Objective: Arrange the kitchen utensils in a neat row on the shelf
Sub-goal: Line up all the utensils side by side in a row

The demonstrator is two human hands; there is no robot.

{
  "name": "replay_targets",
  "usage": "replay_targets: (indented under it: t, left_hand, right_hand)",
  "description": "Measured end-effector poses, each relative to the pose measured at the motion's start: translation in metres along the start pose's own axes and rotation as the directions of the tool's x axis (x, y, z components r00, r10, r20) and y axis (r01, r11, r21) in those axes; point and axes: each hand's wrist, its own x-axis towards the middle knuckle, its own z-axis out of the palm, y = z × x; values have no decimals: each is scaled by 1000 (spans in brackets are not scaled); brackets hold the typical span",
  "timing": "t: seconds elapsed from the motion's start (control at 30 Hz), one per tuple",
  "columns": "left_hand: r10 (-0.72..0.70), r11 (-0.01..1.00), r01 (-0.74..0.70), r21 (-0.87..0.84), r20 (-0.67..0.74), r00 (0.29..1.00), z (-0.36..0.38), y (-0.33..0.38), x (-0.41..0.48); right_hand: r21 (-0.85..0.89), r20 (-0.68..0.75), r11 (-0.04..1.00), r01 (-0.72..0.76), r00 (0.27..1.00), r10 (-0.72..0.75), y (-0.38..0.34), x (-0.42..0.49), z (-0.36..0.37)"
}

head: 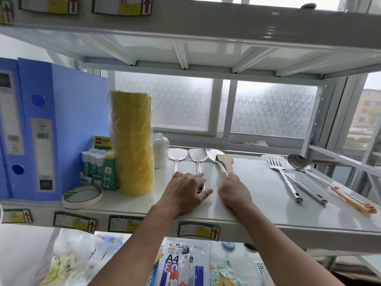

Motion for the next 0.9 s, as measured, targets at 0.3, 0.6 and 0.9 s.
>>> replay_targets:
  t: [0.3,0.6,0.9]
  left_hand:
    - [17,999,-17,29,-12,1000,-1,1,-1]
    - [16,1000,-15,19,-34,999,-3,3,-3]
    - [1,1000,-1,-5,-21,1000,-2,3,-3]
  right_hand:
    - [-12,-22,998,-60,998,60,-1,-3,-2]
    - [23,-61,997,-79,995,80,1,-7,-4]
    - [133,-84,990,-57,994,69,5,-8,-6]
